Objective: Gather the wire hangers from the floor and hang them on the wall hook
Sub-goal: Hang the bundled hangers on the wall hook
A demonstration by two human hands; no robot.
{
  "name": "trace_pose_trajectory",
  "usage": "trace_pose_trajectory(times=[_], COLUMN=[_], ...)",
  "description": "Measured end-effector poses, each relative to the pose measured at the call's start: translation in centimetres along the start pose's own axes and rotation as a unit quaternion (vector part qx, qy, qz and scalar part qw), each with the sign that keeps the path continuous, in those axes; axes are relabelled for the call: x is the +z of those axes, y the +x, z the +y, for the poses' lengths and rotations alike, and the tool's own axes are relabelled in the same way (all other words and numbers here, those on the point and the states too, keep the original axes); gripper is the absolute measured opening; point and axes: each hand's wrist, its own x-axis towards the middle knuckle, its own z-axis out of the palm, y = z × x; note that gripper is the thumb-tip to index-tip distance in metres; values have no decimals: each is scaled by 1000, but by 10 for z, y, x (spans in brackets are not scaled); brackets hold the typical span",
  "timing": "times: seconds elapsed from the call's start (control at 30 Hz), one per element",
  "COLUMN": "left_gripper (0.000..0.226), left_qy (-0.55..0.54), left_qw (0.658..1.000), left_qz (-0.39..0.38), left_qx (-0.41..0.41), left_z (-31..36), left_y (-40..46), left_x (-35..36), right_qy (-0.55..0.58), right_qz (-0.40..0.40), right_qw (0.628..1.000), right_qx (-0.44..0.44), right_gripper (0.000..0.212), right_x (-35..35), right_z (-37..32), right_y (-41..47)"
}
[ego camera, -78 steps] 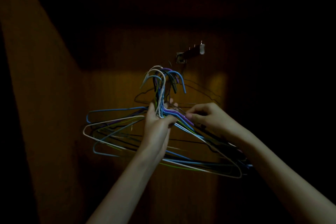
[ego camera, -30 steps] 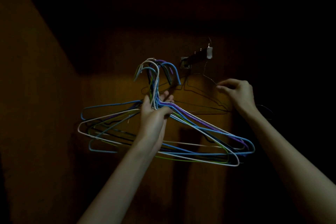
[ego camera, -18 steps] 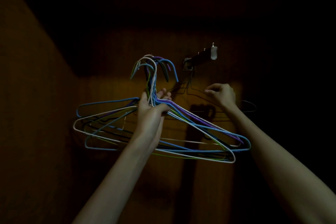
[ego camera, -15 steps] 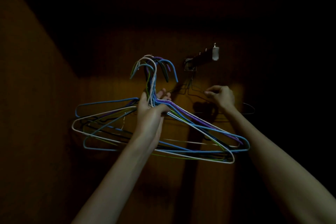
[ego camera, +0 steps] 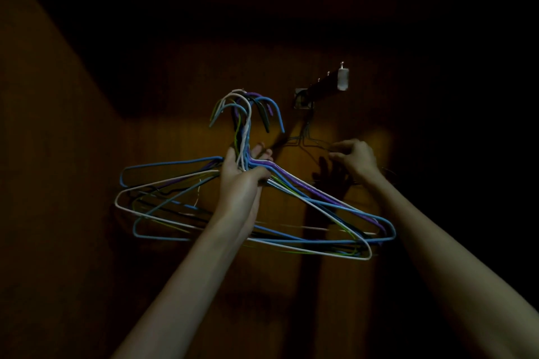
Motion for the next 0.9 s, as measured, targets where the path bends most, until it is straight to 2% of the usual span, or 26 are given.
trace_pose_trajectory(times=[0.17, 0.27, 0.47, 0.63, 0.8, 0.9], left_gripper=[83, 84, 85, 86, 85, 85], left_qy=[-5, -12, -8, -17, -31, -23], left_qw=[1000, 1000, 1000, 999, 997, 997], left_qz=[0, -3, -13, -26, -39, -44], left_qx=[-7, -12, -22, -44, -58, -60], left_z=[0, -1, -2, -4, -3, -2], left_y=[-9, -16, -34, -47, -55, -59], left_x=[0, 2, 1, -1, -2, -4], right_qy=[12, 39, 53, 39, 84, 92], right_qz=[-20, -51, -122, -137, -171, -151], right_qw=[997, 992, 979, 980, 978, 981], right_qx=[-75, -108, -157, -140, -85, -83], right_gripper=[22, 15, 17, 20, 14, 12], right_x=[-20, -32, -40, -31, -28, -27], right_z=[-20, -41, -87, -94, -93, -95], right_y=[-29, -58, -127, -151, -159, -163])
